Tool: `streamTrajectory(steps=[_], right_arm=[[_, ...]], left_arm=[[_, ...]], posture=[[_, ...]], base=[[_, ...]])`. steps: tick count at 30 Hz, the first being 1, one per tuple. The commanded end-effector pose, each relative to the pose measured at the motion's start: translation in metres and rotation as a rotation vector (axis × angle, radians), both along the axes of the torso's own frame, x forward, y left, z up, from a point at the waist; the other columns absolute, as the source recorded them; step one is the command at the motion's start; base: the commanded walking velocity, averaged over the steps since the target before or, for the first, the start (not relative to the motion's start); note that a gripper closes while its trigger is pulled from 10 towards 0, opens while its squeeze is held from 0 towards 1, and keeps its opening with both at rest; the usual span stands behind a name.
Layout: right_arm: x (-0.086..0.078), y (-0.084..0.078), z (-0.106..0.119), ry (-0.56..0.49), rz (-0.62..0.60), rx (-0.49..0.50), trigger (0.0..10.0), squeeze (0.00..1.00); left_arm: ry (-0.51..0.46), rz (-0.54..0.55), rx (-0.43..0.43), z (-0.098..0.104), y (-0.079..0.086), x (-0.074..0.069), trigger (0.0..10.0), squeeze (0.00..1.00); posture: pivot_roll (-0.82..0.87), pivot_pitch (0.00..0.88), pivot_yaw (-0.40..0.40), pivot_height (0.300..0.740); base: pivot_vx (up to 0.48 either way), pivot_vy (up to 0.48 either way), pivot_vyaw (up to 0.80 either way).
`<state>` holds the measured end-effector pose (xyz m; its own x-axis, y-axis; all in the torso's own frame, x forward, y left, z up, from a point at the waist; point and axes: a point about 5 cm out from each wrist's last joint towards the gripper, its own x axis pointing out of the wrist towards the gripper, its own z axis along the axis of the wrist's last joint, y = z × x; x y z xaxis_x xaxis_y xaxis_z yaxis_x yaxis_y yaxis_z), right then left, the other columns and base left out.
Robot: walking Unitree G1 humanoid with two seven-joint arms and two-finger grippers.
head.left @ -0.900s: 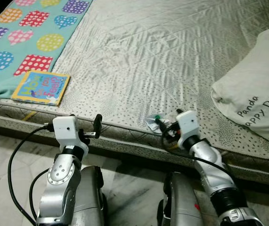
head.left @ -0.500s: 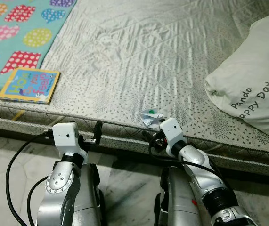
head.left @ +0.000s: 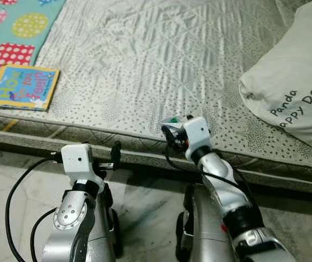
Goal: Clean up the room
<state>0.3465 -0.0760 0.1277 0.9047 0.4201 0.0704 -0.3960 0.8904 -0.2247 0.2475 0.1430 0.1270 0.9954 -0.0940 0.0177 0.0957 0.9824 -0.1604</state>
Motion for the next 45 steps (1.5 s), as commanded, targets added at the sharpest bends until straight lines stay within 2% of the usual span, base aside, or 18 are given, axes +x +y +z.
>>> streamTrajectory(steps=[1,8,14,26,30,35,41,42,43,45], right_arm=[[-0.003,0.009,-0.014,0.037,0.015,-0.041,10.0,0.0],[-0.001,0.014,-0.026,0.072,-0.019,-0.071,10.0,0.0],[0.007,0.016,-0.024,0.055,-0.092,-0.111,10.0,0.0],[0.021,0.006,-0.008,-0.03,-0.179,-0.186,10.0,0.0],[0.024,-0.005,-0.003,-0.066,-0.235,-0.192,10.0,0.0],[0.022,-0.004,-0.007,-0.079,-0.233,-0.228,10.0,0.0],[0.017,0.002,-0.02,-0.058,-0.215,-0.328,10.0,0.0],[0.017,0.003,-0.022,-0.052,-0.217,-0.336,9.8,0.0],[0.016,0.005,-0.024,-0.042,-0.219,-0.351,0.2,0.0],[0.016,0.007,-0.023,-0.051,-0.227,-0.367,0.0,0.0]], left_arm=[[0.023,0.013,0.014,-0.001,0.002,-0.007,10.0,0.0],[0.033,0.013,0.019,0.005,0.001,-0.018,10.0,0.0],[0.064,0.024,0.025,0.004,0.004,-0.03,10.0,0.0],[0.075,0.036,0.032,0.007,0.005,-0.034,10.0,0.0],[0.075,0.041,0.033,0.008,0.005,-0.035,10.0,0.0],[0.076,0.037,0.033,0.008,0.003,-0.036,10.0,0.0],[0.076,0.034,0.037,0.009,0.004,-0.036,10.0,0.0],[0.076,0.034,0.038,0.009,0.004,-0.036,10.0,0.0],[0.077,0.034,0.04,0.009,0.005,-0.035,10.0,0.0],[0.077,0.035,0.043,0.009,0.005,-0.035,10.0,0.0]], posture=[[0.09,0.405,-0.05,0.581],[0.13,0.422,-0.058,0.581],[0.16,0.443,-0.063,0.581],[0.18,0.44,-0.073,0.581],[0.18,0.433,-0.079,0.581],[0.18,0.428,-0.077,0.581],[0.19,0.433,-0.072,0.581],[0.19,0.434,-0.072,0.581],[0.2,0.436,-0.07,0.581],[0.2,0.437,-0.07,0.581]], base=[[0.0,0.0,0.0],[0.0,0.0,0.0],[0.0,0.0,0.0],[0.0,0.0,0.0],[0.0,0.0,0.0],[0.0,0.0,0.0],[0.0,0.0,0.0],[0.0,0.0,0.0],[0.0,0.0,0.0],[0.0,0.0,0.0]])
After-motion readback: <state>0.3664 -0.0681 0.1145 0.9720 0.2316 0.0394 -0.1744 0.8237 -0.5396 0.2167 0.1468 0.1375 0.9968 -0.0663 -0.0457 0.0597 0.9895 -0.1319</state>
